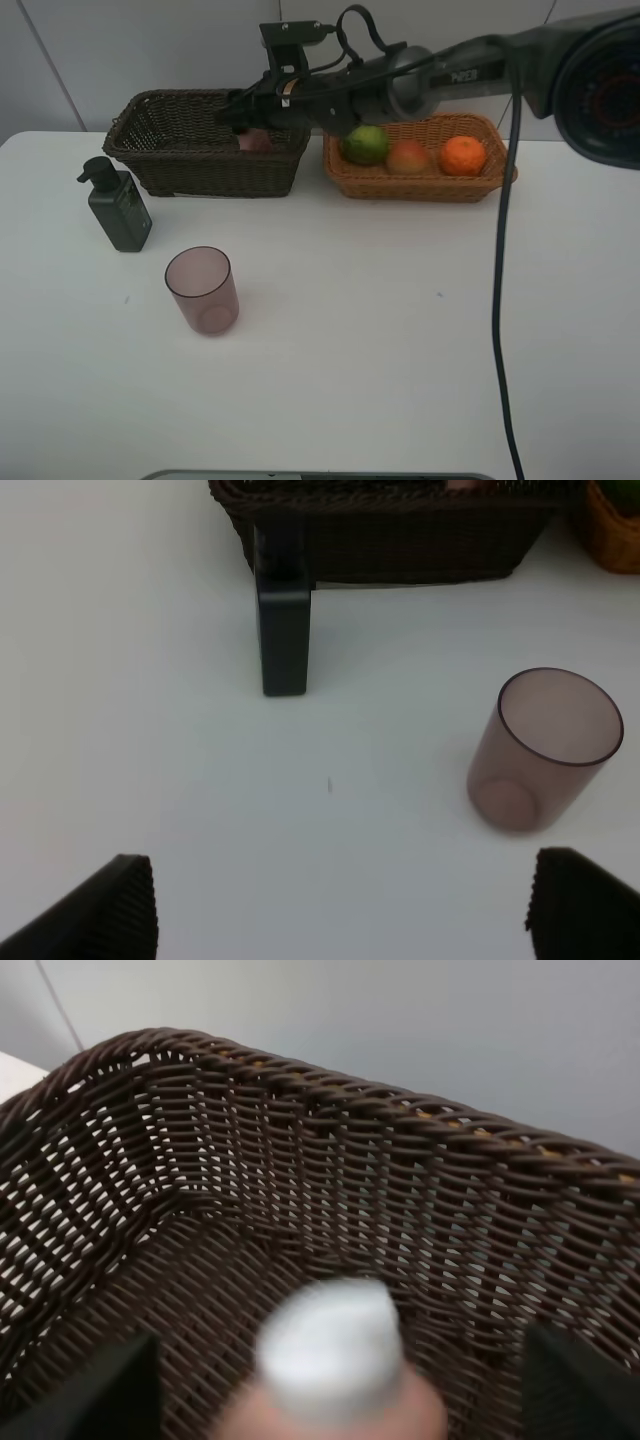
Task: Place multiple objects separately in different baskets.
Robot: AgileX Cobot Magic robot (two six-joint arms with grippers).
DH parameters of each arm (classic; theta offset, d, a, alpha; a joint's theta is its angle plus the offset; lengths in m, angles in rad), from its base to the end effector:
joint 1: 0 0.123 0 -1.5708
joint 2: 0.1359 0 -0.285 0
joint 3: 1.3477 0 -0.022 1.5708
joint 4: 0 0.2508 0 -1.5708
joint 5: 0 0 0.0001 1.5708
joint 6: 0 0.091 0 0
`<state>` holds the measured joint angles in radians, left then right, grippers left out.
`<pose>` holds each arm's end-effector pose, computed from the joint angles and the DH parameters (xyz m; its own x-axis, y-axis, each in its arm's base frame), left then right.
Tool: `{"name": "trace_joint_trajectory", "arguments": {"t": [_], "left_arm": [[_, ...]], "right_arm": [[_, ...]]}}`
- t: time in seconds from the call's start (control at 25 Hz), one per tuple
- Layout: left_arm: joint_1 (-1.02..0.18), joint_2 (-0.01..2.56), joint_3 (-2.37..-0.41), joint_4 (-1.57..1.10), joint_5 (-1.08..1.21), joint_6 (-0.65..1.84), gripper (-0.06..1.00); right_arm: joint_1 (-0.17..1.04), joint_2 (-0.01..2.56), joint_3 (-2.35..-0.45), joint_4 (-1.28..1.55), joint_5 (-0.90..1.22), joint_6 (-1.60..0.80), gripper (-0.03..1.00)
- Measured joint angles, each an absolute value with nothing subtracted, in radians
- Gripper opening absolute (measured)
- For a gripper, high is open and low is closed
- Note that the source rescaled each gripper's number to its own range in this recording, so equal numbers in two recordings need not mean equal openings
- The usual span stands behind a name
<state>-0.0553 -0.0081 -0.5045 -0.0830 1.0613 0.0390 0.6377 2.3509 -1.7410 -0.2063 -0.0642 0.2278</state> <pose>-0.0071 -0.0062 0.2787 -0.4435 0.0230 -0.8960 0.1192 0.9923 -0.0335 0.4298 0.3200 0.1499 -0.3698 -0.2467 -0.8958 -0.5968 0.8020 0.0255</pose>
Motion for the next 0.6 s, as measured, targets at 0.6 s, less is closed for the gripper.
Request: {"name": "trace_joint_trajectory", "arguments": {"t": [0.6], "left_arm": [[-0.055, -0.008, -0.504, -0.083, 1.061, 0.039, 0.96]], "right_arm": [[0.599, 2.164, -1.741, -0.089, 0.506, 0.228, 0.78]]}}
